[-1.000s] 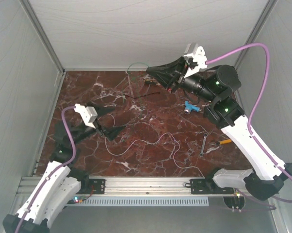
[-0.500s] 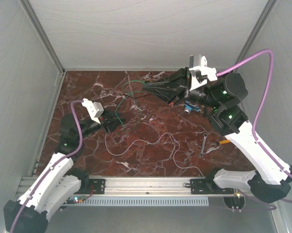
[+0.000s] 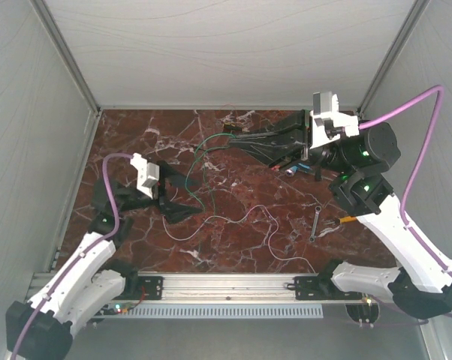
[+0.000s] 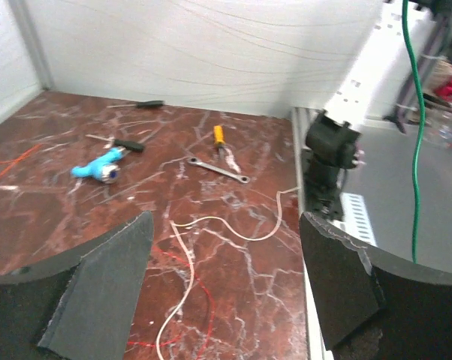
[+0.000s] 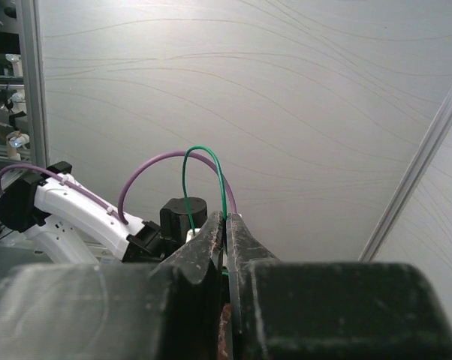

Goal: Zip-tie the wires
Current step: Straighten the cable at the center of the board.

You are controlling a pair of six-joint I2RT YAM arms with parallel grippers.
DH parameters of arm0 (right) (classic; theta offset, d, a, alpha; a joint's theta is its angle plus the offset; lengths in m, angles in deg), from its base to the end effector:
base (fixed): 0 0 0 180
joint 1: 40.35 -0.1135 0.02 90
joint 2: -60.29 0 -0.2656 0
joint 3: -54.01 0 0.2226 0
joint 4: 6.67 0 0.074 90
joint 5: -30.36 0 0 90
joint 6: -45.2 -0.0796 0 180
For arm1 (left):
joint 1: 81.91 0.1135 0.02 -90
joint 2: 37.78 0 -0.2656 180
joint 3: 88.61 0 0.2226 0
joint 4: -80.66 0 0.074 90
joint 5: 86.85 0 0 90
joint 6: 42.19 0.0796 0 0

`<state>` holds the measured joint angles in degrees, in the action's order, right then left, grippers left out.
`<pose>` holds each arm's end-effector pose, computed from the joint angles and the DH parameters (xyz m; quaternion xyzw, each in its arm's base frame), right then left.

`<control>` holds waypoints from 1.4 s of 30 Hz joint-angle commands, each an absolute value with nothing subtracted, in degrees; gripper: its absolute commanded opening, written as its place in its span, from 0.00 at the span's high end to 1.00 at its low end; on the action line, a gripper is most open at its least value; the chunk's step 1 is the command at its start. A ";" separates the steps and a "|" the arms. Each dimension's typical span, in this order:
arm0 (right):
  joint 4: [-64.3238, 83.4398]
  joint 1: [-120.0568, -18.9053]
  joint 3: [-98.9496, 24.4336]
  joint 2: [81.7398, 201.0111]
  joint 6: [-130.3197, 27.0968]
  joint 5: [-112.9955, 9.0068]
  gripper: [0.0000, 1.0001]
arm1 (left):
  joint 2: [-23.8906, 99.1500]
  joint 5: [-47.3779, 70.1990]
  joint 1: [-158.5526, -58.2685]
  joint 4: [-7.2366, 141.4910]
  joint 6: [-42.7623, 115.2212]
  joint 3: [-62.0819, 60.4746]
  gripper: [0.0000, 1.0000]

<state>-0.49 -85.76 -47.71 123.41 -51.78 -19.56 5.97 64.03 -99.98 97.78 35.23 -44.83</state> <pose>0.0953 0.1697 0.5616 -0.4325 0.3284 0.5115 0.6659 0.1291 -0.1153 0.3305 0.4317 0.4918 -0.4735 0.5896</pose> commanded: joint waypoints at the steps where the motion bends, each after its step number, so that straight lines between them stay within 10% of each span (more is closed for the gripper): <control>1: -3.94 -86.64 -47.59 123.34 -53.40 -18.33 1.00 | 8.03 73.29 -102.20 106.24 29.26 -44.57 0.22; 15: -0.15 -87.58 -50.91 125.07 -51.98 -15.15 1.00 | 3.55 52.54 -102.92 90.52 39.91 -40.93 0.25; 31: 3.02 -87.55 -51.27 125.02 -47.92 -16.68 1.00 | 4.11 69.77 -102.39 89.58 40.09 -39.66 0.15; 42: -0.11 -87.60 -51.83 126.42 -49.11 -17.06 1.00 | 7.27 70.61 -102.48 93.60 35.78 -40.44 0.39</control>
<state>2.64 -87.16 -49.89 126.01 -48.76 -16.33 7.19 68.29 -102.58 88.05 37.81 -42.08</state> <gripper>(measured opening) 0.005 0.602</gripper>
